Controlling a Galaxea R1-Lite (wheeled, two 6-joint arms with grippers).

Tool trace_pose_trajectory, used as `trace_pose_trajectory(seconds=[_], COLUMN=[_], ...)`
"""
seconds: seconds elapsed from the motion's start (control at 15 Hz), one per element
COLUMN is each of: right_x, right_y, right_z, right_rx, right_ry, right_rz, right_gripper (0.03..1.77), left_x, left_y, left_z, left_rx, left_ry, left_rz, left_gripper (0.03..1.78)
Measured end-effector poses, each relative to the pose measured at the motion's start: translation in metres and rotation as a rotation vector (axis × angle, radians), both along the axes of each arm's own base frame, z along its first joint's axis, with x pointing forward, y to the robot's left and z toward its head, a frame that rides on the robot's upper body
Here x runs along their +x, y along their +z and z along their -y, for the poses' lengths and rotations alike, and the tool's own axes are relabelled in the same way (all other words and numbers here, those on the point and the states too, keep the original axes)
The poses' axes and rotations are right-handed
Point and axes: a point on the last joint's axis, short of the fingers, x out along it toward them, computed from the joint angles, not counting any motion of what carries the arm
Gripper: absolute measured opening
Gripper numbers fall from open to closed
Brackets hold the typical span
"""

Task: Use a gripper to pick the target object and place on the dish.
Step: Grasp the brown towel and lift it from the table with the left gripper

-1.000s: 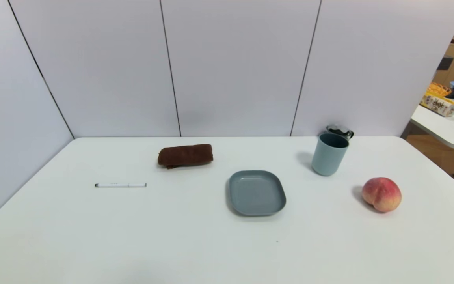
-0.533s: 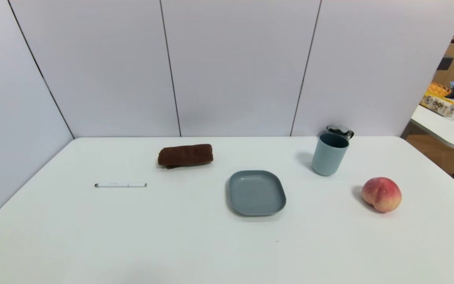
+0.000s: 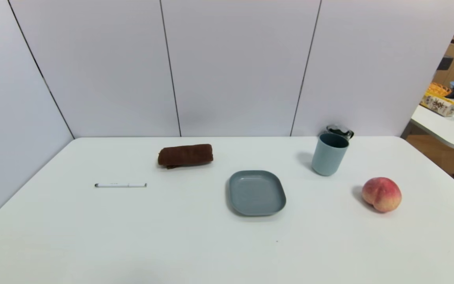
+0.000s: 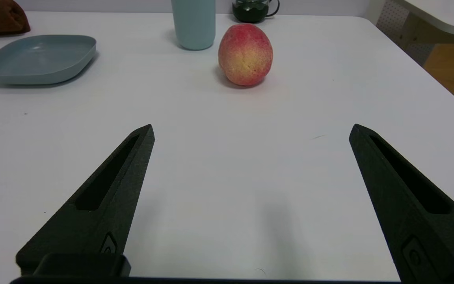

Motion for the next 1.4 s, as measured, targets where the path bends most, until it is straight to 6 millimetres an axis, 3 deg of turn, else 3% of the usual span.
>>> trace_pose_trajectory(seconds=[0.27, 0.47, 0.67, 1.0, 1.27, 1.4], right_x=[0.0, 0.0, 0.0, 0.0, 0.0, 0.0], right_y=[0.0, 0.0, 0.0, 0.0, 0.0, 0.0], right_z=[0.0, 0.0, 0.0, 0.0, 0.0, 0.0], right_rx=[0.0, 0.0, 0.0, 0.0, 0.0, 0.0], right_ry=[0.0, 0.0, 0.0, 0.0, 0.0, 0.0], right_rz=[0.0, 0.0, 0.0, 0.0, 0.0, 0.0], right_gripper=[1.71, 1.71, 1.71, 1.71, 1.71, 1.71], left_x=[-0.001, 0.0, 0.019, 0.088, 0.169, 0.212], left_y=[0.011, 0.05, 0.085, 0.143, 0.188, 0.201], left_z=[0.0, 0.0, 0.0, 0.006, 0.019, 0.028], left_rx=[0.007, 0.054, 0.116, 0.264, 0.433, 0.52], left_ry=[-0.002, -0.012, -0.053, -0.177, -0.364, -0.458], left_rz=[-0.042, -0.132, -0.291, -0.476, -0.595, -0.639], left_gripper=[1.69, 1.69, 1.69, 1.69, 1.69, 1.69])
